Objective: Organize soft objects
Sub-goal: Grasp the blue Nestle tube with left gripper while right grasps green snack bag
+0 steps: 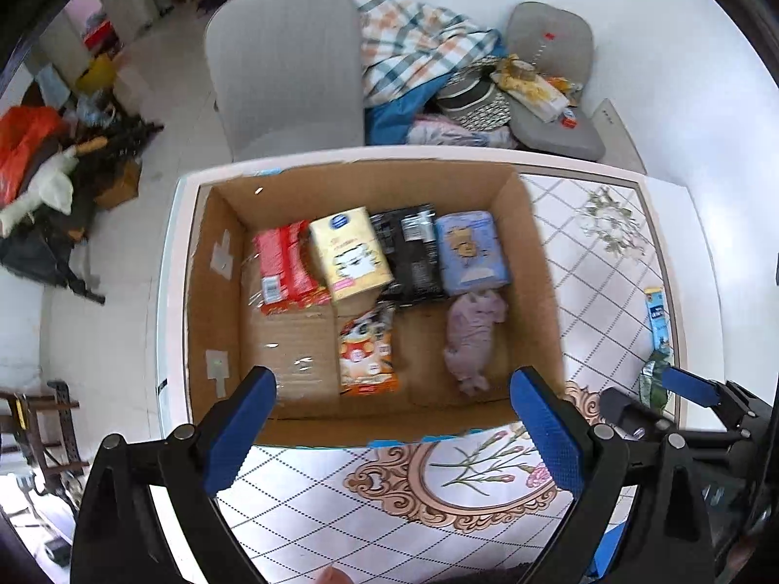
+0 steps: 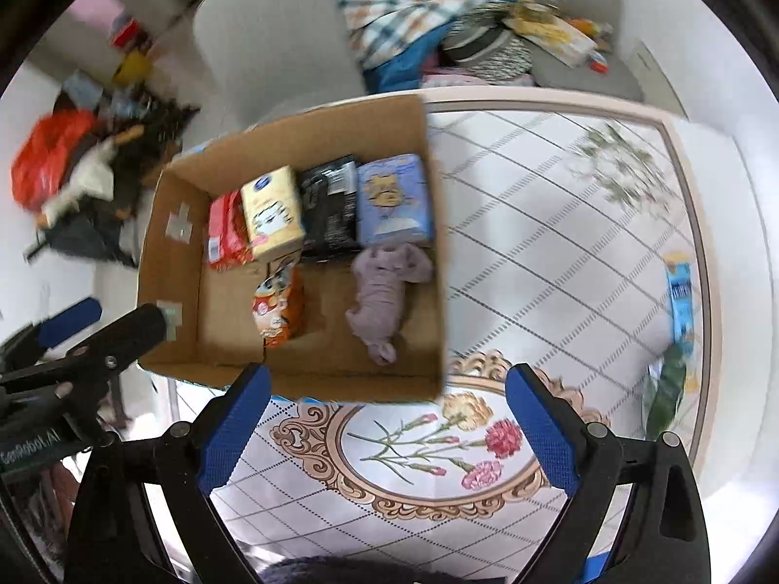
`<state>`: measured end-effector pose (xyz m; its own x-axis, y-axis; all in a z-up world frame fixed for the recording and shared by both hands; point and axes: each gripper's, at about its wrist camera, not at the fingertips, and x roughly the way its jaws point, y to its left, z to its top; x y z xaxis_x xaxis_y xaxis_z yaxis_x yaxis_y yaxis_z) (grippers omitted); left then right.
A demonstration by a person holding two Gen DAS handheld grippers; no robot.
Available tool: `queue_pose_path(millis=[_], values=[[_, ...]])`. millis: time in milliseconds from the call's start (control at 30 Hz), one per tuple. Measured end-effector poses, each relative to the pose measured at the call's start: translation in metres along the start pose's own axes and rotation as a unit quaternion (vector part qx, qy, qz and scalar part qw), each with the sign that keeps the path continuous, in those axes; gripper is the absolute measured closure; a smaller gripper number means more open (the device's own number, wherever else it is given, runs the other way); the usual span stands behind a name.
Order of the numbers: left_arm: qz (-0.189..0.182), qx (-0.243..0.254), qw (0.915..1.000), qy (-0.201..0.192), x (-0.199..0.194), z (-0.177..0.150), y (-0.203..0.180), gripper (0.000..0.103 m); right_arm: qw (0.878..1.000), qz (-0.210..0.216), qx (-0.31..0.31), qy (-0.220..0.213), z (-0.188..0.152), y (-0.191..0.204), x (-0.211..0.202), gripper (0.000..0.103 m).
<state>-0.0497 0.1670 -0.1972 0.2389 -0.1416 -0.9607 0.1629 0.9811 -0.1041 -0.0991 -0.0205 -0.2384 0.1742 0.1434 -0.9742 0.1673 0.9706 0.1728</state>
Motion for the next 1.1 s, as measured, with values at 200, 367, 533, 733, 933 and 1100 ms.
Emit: queue_pose_path(millis=[200, 367, 533, 733, 933, 1100], values=[[0.026, 0.042, 0.9988, 0.0, 0.01, -0.002, -0.087, 0.004, 0.994, -0.076, 0.081, 0.015, -0.023, -0.124, -0.002, 0.004], [0.05, 0.079, 0.995, 0.035, 0.06, -0.002, -0.172, 0.004, 0.978, -0.133, 0.148, 0.059, -0.036, -0.233, 0.042, 0.004], [0.08, 0.122, 0.9872, 0.065, 0.102, -0.007, -0.238, 0.004, 0.973, -0.091, 0.18, 0.112, -0.04, -0.28, 0.103, 0.02], [0.091, 0.153, 0.9794, 0.097, 0.133, -0.013, -0.289, 0.004, 0.973, -0.067, 0.19, 0.109, -0.048, -0.299, 0.118, 0.07], [0.017, 0.148, 0.9768, 0.154, 0.158, -0.014, -0.342, 0.004, 0.972, -0.032, 0.22, 0.076, -0.078, -0.342, 0.07, 0.072], [-0.073, 0.092, 0.9632, 0.242, 0.203, -0.011, -0.391, 0.004, 0.966, -0.032, 0.253, 0.052, -0.092, -0.389, 0.037, 0.072]])
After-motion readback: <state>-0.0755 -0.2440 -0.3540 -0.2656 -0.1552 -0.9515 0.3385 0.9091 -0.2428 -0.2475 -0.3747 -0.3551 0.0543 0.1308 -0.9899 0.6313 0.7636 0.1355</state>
